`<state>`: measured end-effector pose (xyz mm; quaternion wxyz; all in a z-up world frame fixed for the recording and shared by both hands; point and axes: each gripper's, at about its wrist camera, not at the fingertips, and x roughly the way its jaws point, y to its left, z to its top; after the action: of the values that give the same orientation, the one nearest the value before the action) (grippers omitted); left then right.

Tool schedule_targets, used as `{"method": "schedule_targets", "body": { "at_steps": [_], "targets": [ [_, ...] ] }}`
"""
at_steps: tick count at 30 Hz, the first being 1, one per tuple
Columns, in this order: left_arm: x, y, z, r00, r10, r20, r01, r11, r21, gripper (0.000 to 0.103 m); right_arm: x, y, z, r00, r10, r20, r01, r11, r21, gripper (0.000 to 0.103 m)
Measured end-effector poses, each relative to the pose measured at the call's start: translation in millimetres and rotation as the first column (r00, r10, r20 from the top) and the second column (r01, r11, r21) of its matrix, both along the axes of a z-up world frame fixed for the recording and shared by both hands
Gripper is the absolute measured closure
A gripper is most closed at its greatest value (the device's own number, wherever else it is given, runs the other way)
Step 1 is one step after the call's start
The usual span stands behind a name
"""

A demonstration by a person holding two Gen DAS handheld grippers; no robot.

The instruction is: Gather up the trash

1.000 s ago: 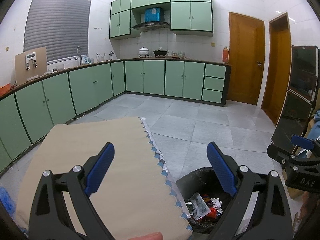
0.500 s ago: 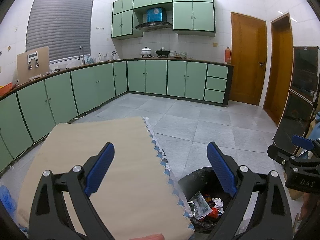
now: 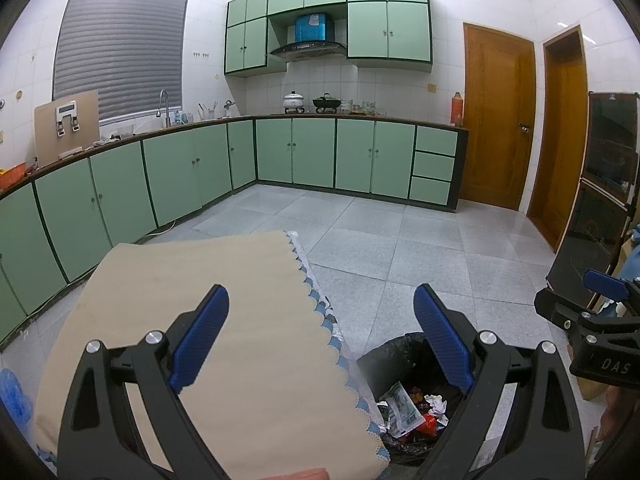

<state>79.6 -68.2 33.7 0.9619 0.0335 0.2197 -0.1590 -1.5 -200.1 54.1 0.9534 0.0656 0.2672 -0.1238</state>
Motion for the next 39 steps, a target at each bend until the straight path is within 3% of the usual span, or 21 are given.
{"method": "schedule_targets", "body": {
  "at_steps": [39],
  "targets": [
    [-0.2,0.4,-2.3,1.000,0.003,-0.005,-0.003,1.000,-0.001,0.012,2.8,0.7,-4.3,1.000,0.007,-0.002,-0.007,1.000,0.005,0.006]
  ]
}}
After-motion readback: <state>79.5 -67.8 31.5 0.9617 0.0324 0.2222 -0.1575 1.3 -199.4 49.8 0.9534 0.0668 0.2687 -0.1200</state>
